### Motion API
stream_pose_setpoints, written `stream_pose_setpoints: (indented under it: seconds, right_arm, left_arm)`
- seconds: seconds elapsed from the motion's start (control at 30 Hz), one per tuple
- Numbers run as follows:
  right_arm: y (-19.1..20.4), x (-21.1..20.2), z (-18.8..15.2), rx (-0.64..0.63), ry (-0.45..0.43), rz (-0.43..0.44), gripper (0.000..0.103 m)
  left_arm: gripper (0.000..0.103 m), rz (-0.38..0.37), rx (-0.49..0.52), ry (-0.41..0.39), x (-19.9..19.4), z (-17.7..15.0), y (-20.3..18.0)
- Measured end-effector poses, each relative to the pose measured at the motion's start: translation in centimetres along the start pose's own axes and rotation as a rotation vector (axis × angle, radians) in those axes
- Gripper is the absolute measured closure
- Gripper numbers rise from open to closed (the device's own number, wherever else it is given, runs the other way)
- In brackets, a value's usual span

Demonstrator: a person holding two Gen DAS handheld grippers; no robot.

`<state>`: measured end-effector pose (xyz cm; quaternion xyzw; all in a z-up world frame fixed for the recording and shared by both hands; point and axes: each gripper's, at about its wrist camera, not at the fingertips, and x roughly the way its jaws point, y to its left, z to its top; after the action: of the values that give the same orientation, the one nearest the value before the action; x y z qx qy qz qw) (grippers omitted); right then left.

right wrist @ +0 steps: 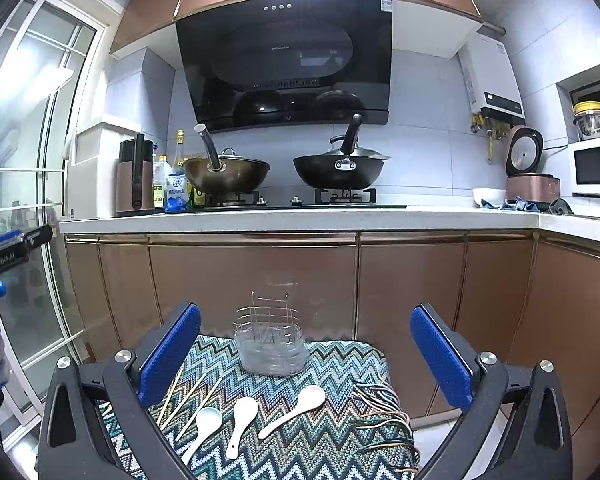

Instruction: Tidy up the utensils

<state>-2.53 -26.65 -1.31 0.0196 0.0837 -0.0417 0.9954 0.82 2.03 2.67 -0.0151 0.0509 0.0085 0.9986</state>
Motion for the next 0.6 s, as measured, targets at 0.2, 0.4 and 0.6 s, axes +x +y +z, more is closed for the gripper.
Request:
stream_pose_setpoints:
  seconds: [0.2,0.4,0.6]
  right_arm:
    - [-1.7,1.6,-0.3,0.019,0.032,0.025,0.000]
    - [-3.8,3.3,-0.9,0.020,0.074,0.052,0.000]
    - [-5.5,4.5,-1.4,0.019,0.090,0.091,0.000]
  left_arm:
    - [0.018,0.050,0.008,0.031,1.7,0.7,-0.8]
    - [0.018,0.108,0.055,0.065,3.6,0.1,-2.8]
    - [0.018,0.122,0.057,0.096,5.2,-0.5,-4.3]
